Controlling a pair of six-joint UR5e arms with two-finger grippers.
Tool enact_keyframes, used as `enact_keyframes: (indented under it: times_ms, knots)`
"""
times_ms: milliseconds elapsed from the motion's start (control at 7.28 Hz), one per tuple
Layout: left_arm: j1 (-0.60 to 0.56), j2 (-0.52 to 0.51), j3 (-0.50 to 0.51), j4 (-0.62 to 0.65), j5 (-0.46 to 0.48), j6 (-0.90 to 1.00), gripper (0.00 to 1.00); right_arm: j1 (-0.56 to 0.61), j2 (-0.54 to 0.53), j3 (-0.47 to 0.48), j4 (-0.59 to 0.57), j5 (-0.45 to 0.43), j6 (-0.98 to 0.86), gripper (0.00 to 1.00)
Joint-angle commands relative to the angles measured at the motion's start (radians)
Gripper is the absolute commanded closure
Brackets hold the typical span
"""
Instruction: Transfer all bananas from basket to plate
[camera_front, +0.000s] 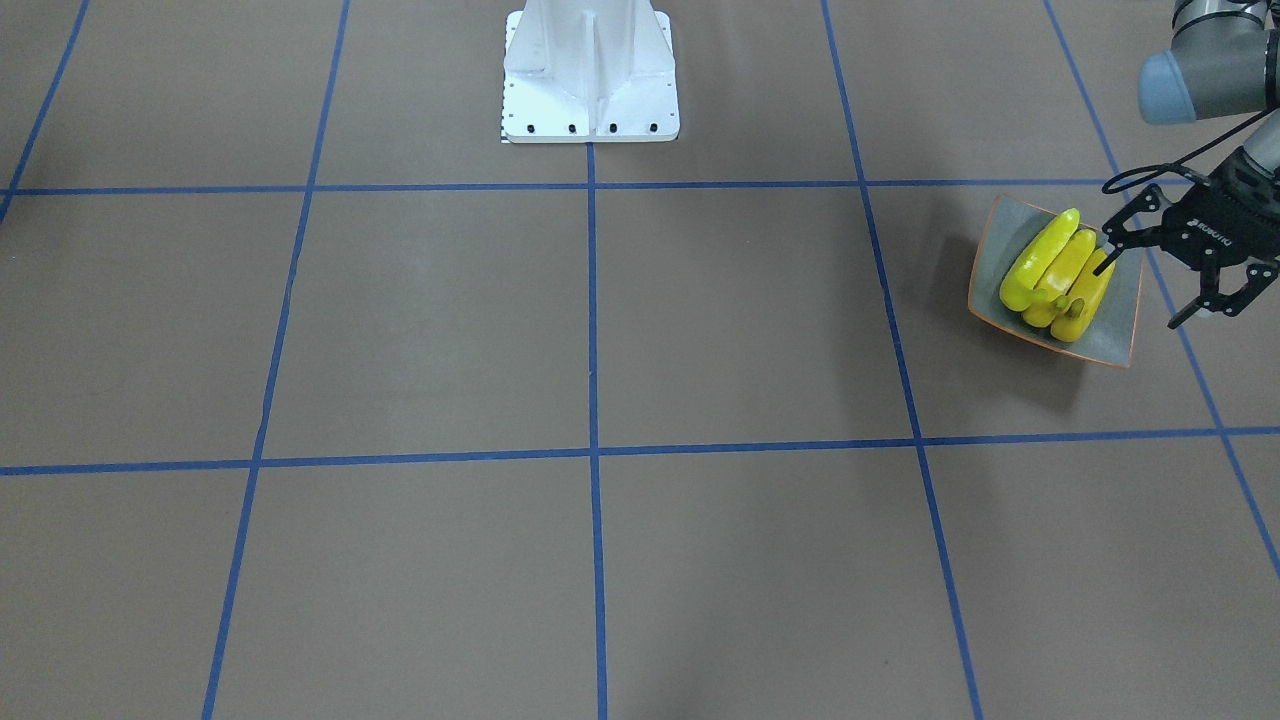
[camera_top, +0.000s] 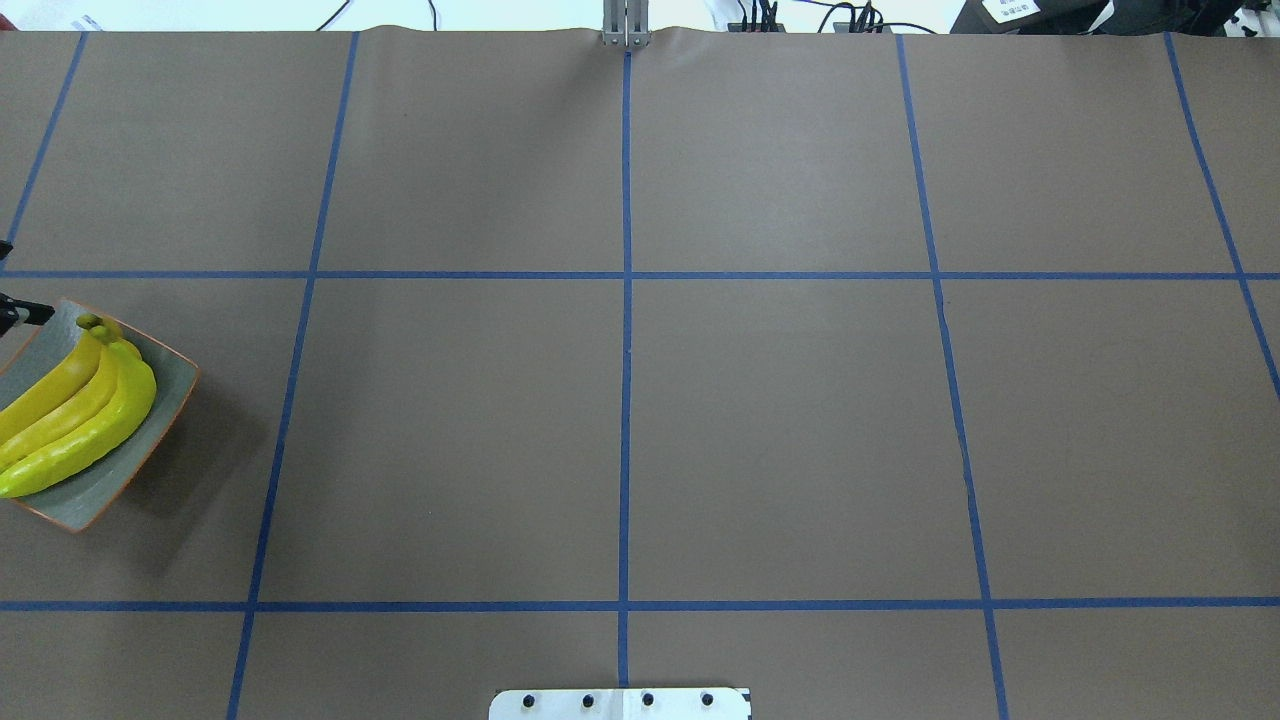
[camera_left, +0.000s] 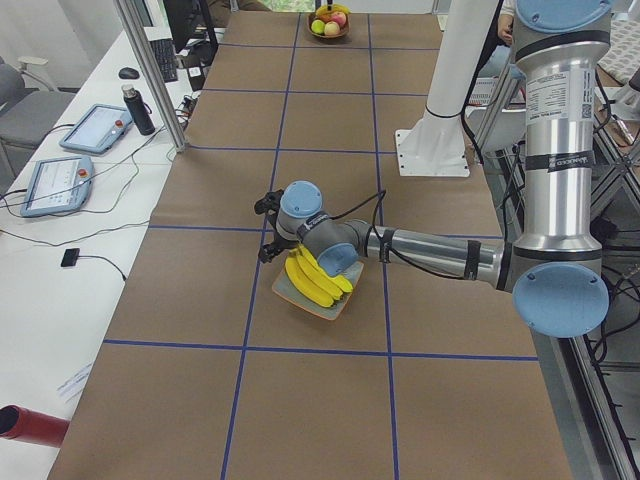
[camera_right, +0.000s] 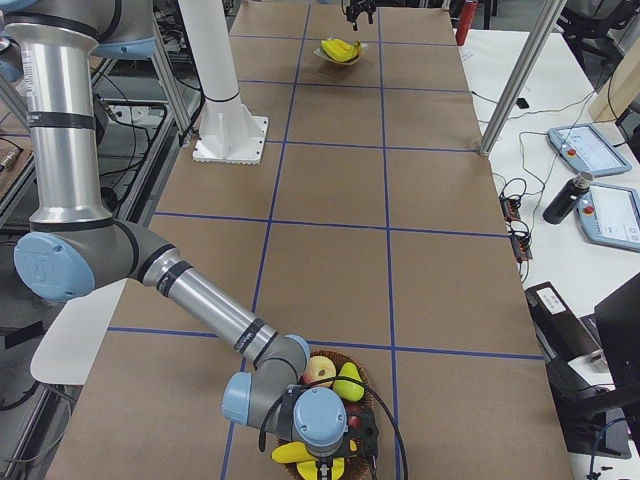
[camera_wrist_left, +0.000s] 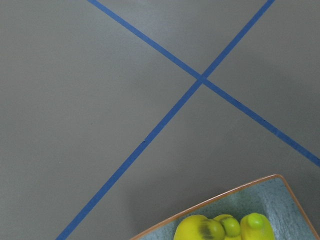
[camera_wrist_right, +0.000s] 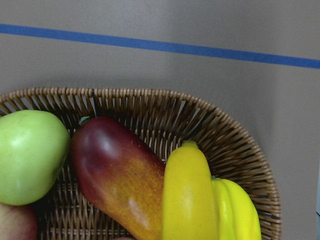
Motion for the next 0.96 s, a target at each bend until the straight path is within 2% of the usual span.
enact_keyframes:
  times_ms: [0,275,549,824]
  knots:
    - [0.000,0.000,-0.002,-0.003,-0.002,0.000,0.00,-0.002,0.001,0.008,-0.001,-0.002,0.005,1.00]
    - [-0.002,0.002,-0.005,-0.003,-0.003,0.000,0.00,-0.002,0.001,0.022,-0.001,0.001,0.006,1.00]
    - [-0.002,0.002,-0.003,-0.003,-0.005,0.000,0.00,0.000,-0.008,0.105,-0.001,-0.010,-0.009,1.00]
    - [-0.002,0.002,0.000,-0.001,-0.005,0.000,0.00,0.017,-0.013,0.177,-0.007,-0.082,-0.012,1.00]
